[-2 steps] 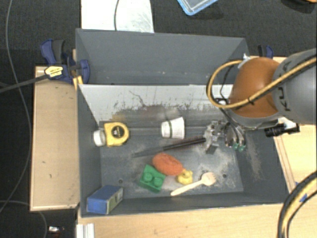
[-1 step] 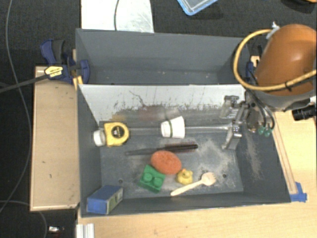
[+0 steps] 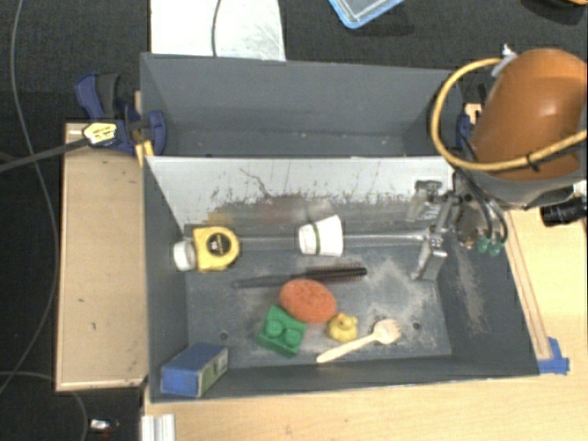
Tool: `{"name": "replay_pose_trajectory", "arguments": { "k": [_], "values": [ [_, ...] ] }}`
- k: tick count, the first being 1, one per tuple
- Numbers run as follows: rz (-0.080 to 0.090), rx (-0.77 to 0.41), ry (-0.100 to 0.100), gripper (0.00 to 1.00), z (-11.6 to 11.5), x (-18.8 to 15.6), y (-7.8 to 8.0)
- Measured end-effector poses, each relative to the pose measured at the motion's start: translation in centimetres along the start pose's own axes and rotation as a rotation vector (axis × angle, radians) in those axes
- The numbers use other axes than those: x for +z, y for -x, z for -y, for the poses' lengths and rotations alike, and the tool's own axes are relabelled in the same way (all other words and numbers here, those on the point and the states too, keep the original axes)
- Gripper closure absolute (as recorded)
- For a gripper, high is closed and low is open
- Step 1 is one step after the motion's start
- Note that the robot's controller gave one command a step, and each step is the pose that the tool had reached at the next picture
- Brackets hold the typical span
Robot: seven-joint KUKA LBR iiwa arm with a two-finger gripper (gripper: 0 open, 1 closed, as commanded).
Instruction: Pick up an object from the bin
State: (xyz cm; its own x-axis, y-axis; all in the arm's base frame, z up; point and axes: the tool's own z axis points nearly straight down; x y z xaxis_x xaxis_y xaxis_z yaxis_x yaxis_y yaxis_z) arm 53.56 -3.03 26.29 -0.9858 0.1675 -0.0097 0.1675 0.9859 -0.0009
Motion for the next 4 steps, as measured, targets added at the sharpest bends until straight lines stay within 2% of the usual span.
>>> {"name": "replay_pose_trajectory", "arguments": {
  "k": [1, 2, 3, 4],
  "values": [
    [0.004, 0.076, 0.001, 0.00, 0.3, 4.1, -3.5],
    [0.013, 0.024, 0.002, 0.00, -6.7, 10.4, -3.6],
    [0.003, -0.042, -0.002, 0.00, -7.1, 14.2, -4.6],
    [0.010, -0.072, 0.002, 0.00, -8.4, 15.4, -5.2]
  ]
}}
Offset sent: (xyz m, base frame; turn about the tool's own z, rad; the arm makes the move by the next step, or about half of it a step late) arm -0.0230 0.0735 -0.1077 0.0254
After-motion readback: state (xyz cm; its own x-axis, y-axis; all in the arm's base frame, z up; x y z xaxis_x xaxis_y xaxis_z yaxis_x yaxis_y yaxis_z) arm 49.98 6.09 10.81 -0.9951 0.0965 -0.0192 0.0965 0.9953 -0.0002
